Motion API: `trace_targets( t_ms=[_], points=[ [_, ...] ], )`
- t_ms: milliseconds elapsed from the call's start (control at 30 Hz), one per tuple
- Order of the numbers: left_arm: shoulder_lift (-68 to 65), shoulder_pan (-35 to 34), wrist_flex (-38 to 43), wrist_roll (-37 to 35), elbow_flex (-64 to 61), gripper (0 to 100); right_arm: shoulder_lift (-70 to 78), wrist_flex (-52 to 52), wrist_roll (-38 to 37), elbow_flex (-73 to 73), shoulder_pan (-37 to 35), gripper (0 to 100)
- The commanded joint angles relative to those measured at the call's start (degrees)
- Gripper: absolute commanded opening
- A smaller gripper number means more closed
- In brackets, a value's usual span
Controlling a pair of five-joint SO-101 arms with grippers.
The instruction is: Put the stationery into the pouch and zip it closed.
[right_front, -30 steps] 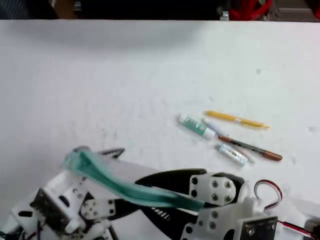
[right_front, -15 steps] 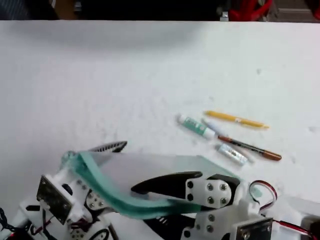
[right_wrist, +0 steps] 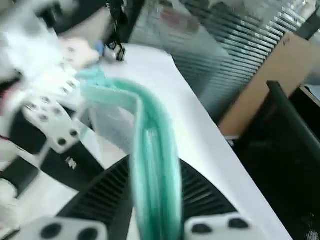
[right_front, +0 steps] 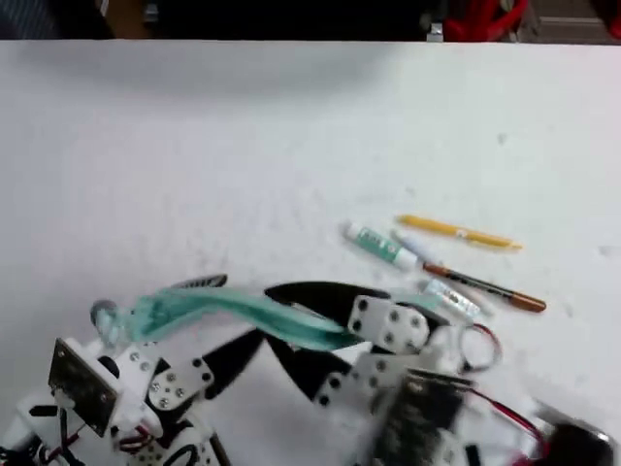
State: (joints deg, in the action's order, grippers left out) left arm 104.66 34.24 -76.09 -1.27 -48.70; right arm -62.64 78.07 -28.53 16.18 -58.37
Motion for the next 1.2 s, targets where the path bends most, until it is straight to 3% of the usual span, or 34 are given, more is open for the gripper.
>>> trace_targets(
  t_ms=[0,133,567,700,833,1167],
  points=[
    [0.0,0.0,0.2,-0.2,4.2,9,1.2,-1.8,-1.8,9.7,1.8,8.0],
    [0.0,0.0,-0.6,-0.2,4.1,9,0.7,-2.8,-1.8,14.2,5.5,20.7],
    [0.0,0.5,-1.0,0.8,-0.6,7,1.2,-2.9,-2.4,14.9,17.1,22.4],
    [0.0,0.5,-1.4,5.1,-0.6,5,0.7,-2.9,-2.6,14.6,20.1,36.1],
    [0.0,0.5,-1.0,5.4,-2.9,5,0.7,-2.6,-5.9,14.3,19.5,39.4],
    [0.0,0.0,5.8,5.5,-13.0,2,-3.0,5.8,-3.3,-1.5,17.5,38.1]
  ],
)
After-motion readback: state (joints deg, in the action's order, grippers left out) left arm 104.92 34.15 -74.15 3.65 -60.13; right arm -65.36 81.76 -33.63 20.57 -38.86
